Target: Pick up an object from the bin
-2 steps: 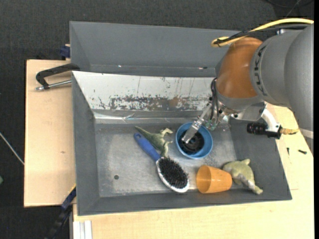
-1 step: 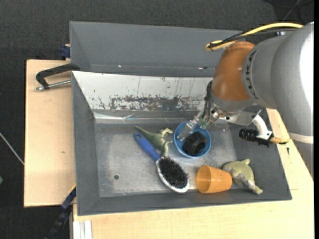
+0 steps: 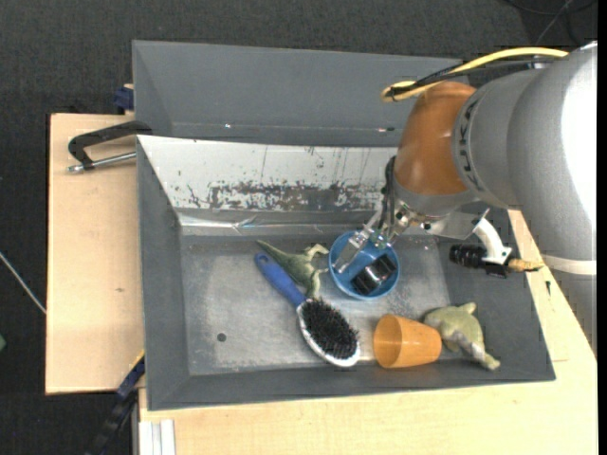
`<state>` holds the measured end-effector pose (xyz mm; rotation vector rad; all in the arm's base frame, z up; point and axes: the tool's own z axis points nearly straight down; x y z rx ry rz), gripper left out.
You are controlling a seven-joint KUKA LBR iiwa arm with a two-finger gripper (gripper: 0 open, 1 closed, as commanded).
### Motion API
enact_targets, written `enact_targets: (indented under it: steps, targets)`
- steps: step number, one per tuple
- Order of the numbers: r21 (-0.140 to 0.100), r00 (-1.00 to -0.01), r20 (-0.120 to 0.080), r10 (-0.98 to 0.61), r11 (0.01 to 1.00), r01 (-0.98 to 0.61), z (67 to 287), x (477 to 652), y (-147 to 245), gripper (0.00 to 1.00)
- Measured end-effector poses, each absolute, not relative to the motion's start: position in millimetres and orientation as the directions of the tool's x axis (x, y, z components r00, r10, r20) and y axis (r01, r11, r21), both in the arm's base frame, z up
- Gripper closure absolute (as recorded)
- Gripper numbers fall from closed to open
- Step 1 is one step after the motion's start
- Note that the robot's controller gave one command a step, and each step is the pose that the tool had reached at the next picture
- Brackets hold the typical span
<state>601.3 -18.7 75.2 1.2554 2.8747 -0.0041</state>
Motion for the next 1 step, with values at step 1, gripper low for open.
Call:
enact_targets:
  steps: [1]
  targets:
    - [0.001,-0.68,-0.011,0.733,0.68,0.733,77.6,602.6,-20.6,1.0]
